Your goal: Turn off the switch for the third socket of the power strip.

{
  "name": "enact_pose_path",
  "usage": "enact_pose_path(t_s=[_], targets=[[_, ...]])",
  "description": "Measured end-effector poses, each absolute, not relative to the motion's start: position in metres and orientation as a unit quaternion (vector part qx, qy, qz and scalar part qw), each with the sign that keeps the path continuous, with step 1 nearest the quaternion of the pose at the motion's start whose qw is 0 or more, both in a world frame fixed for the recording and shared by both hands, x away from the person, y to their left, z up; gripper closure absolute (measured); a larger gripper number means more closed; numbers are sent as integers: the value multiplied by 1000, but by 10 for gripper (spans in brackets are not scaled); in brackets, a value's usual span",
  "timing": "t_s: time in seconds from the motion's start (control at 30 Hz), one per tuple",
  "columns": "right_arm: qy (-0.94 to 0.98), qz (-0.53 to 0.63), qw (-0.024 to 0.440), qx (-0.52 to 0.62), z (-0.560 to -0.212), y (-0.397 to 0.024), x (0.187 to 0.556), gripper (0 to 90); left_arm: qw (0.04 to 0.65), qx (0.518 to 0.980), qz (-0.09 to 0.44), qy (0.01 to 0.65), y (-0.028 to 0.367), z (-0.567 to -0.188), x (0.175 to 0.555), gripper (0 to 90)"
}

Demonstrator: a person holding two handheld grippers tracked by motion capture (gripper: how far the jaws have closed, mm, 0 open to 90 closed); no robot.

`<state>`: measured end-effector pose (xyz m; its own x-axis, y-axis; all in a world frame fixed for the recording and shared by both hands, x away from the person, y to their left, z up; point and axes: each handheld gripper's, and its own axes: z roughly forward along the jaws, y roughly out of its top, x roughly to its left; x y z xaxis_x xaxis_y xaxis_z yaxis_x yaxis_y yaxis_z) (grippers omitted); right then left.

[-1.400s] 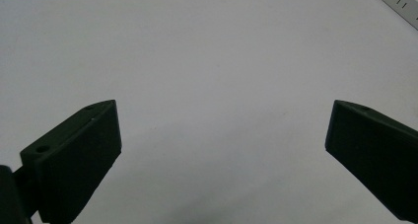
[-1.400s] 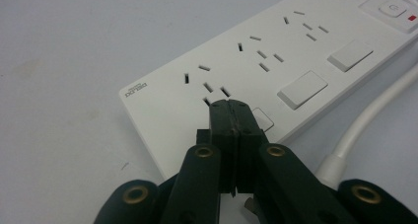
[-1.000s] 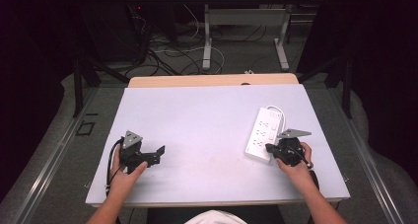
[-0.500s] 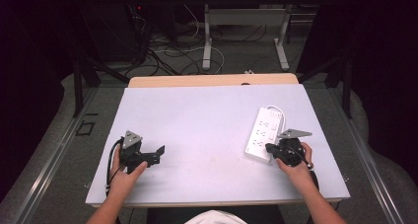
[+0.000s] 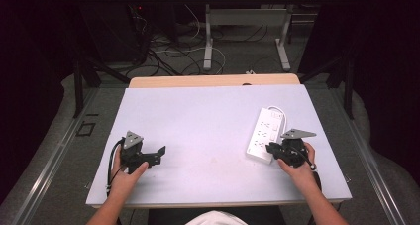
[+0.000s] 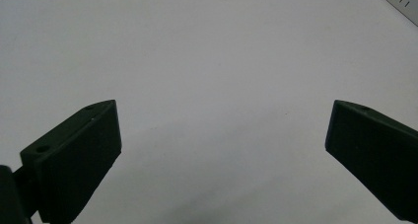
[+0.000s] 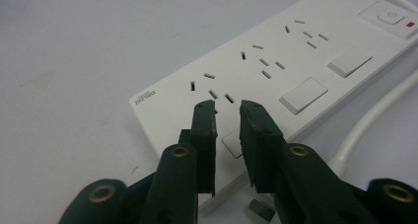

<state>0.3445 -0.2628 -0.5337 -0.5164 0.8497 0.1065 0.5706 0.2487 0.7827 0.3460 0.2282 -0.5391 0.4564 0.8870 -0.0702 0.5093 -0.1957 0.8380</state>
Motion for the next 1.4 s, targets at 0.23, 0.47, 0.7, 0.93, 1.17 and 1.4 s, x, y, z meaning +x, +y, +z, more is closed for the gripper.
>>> enact_pose_path(t_s=[0.23,0.47,0.7,0.93,1.17,1.4], targets=[[773,408,177,452,-532,-263,340,623,417,748,220,468,225,-541,350,6],[774,409,179,449,-527,-264,337,512,418,745,217,472,226,-542,349,6],[779,409,174,442,-523,-261,332,472,419,746,221,469,226,-541,348,6],[778,414,182,437,-519,-261,332,414,414,748,219,470,229,-540,346,6],[775,419,185,436,-518,-260,332,348,415,745,216,476,230,-541,346,6],[764,420,207,445,-517,-263,332,274,414,746,222,472,230,-540,345,6]])
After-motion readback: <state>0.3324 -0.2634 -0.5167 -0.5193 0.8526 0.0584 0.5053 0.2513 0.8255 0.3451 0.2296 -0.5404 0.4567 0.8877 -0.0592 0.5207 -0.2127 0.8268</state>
